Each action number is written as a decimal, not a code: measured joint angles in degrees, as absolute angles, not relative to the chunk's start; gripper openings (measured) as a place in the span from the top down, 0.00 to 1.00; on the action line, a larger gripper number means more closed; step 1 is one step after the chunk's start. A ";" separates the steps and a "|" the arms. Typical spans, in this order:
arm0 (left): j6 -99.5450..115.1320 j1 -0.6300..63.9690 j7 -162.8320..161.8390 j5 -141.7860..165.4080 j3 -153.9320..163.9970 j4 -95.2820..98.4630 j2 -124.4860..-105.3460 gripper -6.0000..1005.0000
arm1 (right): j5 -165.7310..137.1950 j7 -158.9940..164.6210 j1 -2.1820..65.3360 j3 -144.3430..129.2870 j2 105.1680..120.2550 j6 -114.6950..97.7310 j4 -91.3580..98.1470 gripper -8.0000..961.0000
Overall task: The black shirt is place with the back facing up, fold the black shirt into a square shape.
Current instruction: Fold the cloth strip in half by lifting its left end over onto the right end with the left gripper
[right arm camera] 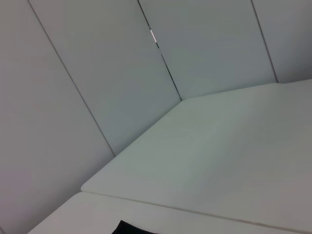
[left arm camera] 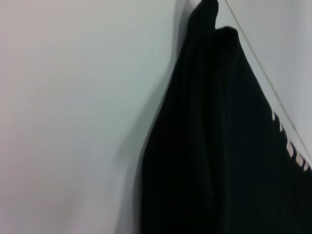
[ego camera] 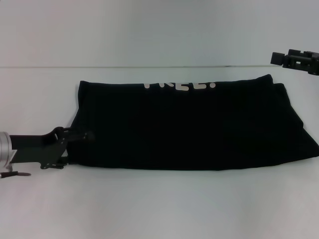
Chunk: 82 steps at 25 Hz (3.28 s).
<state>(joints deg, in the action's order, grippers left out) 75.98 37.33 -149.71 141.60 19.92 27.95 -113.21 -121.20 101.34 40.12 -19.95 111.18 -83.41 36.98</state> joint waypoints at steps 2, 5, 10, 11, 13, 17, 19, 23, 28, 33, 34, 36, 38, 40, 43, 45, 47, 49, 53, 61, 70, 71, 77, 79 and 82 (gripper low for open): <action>75.94 37.46 -149.18 141.76 20.60 28.05 -113.16 0.11 | -121.20 101.35 40.13 -19.95 111.18 -83.47 36.98 0.03; 75.83 37.49 -148.78 141.81 20.99 28.22 -113.10 0.12 | -121.19 101.42 40.11 -19.95 111.18 -83.56 36.98 0.03; 76.27 37.35 -147.02 141.79 20.93 28.33 -113.06 0.22 | -121.20 101.43 40.09 -19.95 111.18 -83.75 37.00 0.03; 76.31 37.34 -146.87 141.78 20.86 28.36 -113.06 0.25 | -121.08 101.38 40.12 -19.95 111.18 -83.95 37.00 0.03; 76.34 37.31 -146.74 141.78 20.79 28.41 -113.02 0.31 | -120.96 101.36 40.12 -19.95 111.18 -84.05 37.00 0.04; 76.31 37.25 -146.62 141.80 20.76 28.56 -113.00 0.47 | -120.68 101.33 40.15 -19.95 111.17 -84.22 37.06 0.03; 76.08 37.20 -146.52 141.79 20.71 28.57 -113.00 0.55 | -120.63 101.34 40.16 -19.95 111.13 -84.27 37.08 0.03; 76.00 37.12 -146.39 141.52 20.29 28.57 -113.01 0.74 | -120.59 101.30 40.17 -19.95 111.10 -84.29 37.09 0.03; 76.11 37.02 -146.53 141.34 19.81 28.55 -113.03 0.84 | -120.58 101.18 40.17 -19.95 111.09 -84.20 37.09 0.03; 76.30 37.03 -146.86 141.18 19.74 28.34 -113.03 0.87 | -120.58 100.79 40.17 -19.82 111.09 -84.19 37.10 0.03; 76.33 37.04 -146.97 141.17 19.72 28.26 -113.03 0.87 | -120.58 100.74 40.17 -19.76 111.10 -84.20 37.09 0.03; 76.41 37.04 -147.43 141.15 19.67 28.14 -113.03 0.86 | -120.58 100.70 40.17 -19.72 111.12 -84.20 37.09 0.03; 76.63 37.00 -148.02 141.15 19.69 28.06 -113.03 0.86 | -120.58 100.65 40.15 -19.70 111.13 -84.15 37.09 0.03; 77.03 36.98 -148.28 141.15 19.74 27.99 -113.03 0.86 | -120.58 100.62 40.12 -19.69 111.14 -84.08 37.09 0.03; 77.48 37.01 -148.26 141.08 19.76 27.95 -113.03 0.85 | -120.58 100.60 40.17 -19.68 111.16 -84.03 37.09 0.04; 77.64 37.05 -148.07 140.91 19.77 27.95 -113.03 0.77 | -120.58 100.56 40.18 -19.63 111.18 -84.04 37.09 0.04; 77.73 37.14 -147.87 140.75 19.84 27.95 -113.03 0.69 | -120.58 100.55 40.17 -19.56 111.18 -84.07 37.09 0.03; 77.78 37.27 -147.80 140.69 19.95 27.94 -113.03 0.60 | -120.58 100.54 40.14 -19.48 111.18 -84.14 37.09 0.03; 77.78 37.38 -147.84 140.56 19.89 27.95 -113.03 0.41 | -120.35 100.54 39.99 -19.43 111.18 -84.21 37.09 0.03; 77.78 37.33 -148.27 140.49 19.80 27.98 -112.96 0.27 | -119.93 100.54 39.90 -19.55 111.18 -84.29 37.09 0.03; 77.89 37.39 -147.68 140.49 20.05 28.11 -112.94 0.30 | -119.88 100.54 39.93 -19.50 111.18 -84.29 37.09 0.03; 77.85 37.39 -147.53 140.49 20.06 28.12 -112.94 0.31 | -119.88 100.54 39.91 -19.48 111.18 -84.29 37.09 0.03; 77.64 37.43 -147.83 140.49 20.00 28.11 -112.91 0.49 | -119.88 100.54 39.90 -19.42 111.18 -84.29 37.09 0.03; 77.55 37.44 -147.87 140.53 20.00 28.07 -112.91 0.55 | -119.88 100.54 39.90 -19.43 111.18 -84.29 37.09 0.03; 77.46 37.43 -147.88 140.71 20.00 28.06 -112.93 0.61 | -119.88 100.54 39.90 -19.45 111.18 -84.29 37.09 0.03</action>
<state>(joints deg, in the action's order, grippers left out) 77.46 37.43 -147.88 140.71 20.00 28.06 -112.93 -119.88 100.54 39.90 -19.45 111.18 -84.29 37.09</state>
